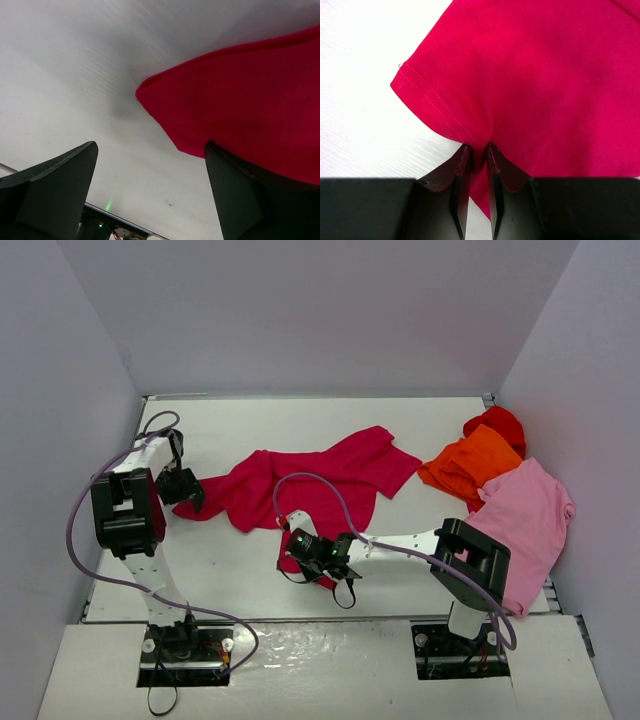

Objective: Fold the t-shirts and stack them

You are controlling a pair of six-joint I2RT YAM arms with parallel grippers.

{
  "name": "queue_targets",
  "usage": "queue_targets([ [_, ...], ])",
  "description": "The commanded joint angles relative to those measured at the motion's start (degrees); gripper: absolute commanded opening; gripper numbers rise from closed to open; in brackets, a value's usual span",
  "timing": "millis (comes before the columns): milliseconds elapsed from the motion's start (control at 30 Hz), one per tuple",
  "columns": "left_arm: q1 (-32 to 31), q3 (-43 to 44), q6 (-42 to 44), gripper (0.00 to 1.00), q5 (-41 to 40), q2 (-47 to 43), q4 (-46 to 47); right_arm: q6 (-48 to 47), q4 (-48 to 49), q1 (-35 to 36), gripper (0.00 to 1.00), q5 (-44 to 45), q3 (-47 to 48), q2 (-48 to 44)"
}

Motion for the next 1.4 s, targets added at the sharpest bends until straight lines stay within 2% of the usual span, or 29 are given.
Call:
queue_targets([
  [0, 0.8, 1.3, 0.0, 0.73, 2.1, 0.1, 1.8, 0.8, -8.0, 0.0, 0.15, -1.0, -2.6, 0.3],
  [67, 0.9, 0.7, -0.3, 0.64, 3.1, 1.3, 3.1, 0.7, -7.9, 0.0, 0.15, -0.7, -3.1, -0.3],
  [100, 0.9, 0.6, -0.3, 0.55, 3.7, 1.5, 3.5, 0.7, -8.0, 0.0, 0.15, -0.6, -3.4, -0.5],
  [167, 0.9, -0.2, -0.6, 0.52, 4.6, 1.9, 4.8, 0.8, -7.8, 0.0, 0.15, -0.5, -3.7, -0.6],
  [267, 0.9, -0.5, -0.7, 0.36, 5.0, 2.2, 5.4, 0.8, -7.6, 0.0, 0.15, -0.5, -4.0, -0.7],
  [467, 0.9, -0.5, -0.8, 0.32, 4.0, 2.2, 5.2, 0.6, -7.4, 0.0, 0.15, -0.4, -4.3, -0.7],
  [500, 0.9, -0.5, -0.8, 0.28, 4.0, 2.1, 5.2, 0.6, -7.4, 0.0, 0.15, -0.5, -4.3, -0.7],
  [533, 0.9, -0.5, -0.8, 0.19, 3.9, 2.0, 5.2, 0.6, -7.4, -0.1, 0.14, -0.5, -4.4, -0.8],
  [567, 0.9, -0.4, -0.8, 0.03, 3.8, 2.0, 5.1, 0.6, -7.4, -0.1, 0.14, -0.5, -4.4, -0.9],
  [600, 0.9, -0.5, -0.8, 0.00, 3.8, 2.0, 5.1, 0.6, -7.5, -0.1, 0.14, -0.6, -4.4, -1.0],
  [800, 0.9, -1.3, 0.1, 0.00, 4.6, 0.2, 6.0, 1.2, -7.7, 0.0, 0.12, -0.6, -5.1, -2.5],
  [867, 0.8, -1.6, 0.4, 0.00, 4.3, -1.3, 5.9, 1.8, -8.1, 0.0, 0.08, 0.8, -5.2, -3.2],
  [900, 0.8, -1.5, 0.7, 0.00, 3.9, -1.8, 5.6, 2.1, -8.6, 0.0, 0.00, 1.6, -5.3, -4.3],
  [1033, 0.8, -0.4, 1.5, 0.00, 1.5, -6.8, 2.2, 1.9, -11.3, -0.8, 0.00, 7.6, -4.4, -10.2],
  [1133, 1.0, 1.6, 1.5, 0.00, -1.1, -11.0, -0.7, 1.2, -14.7, -3.1, 0.00, 11.8, -2.7, -15.1],
  [1367, 1.1, 9.6, 3.0, 0.00, -2.2, -18.4, -7.7, -3.3, -18.6, -17.3, 0.00, 15.3, 0.9, -26.0],
])
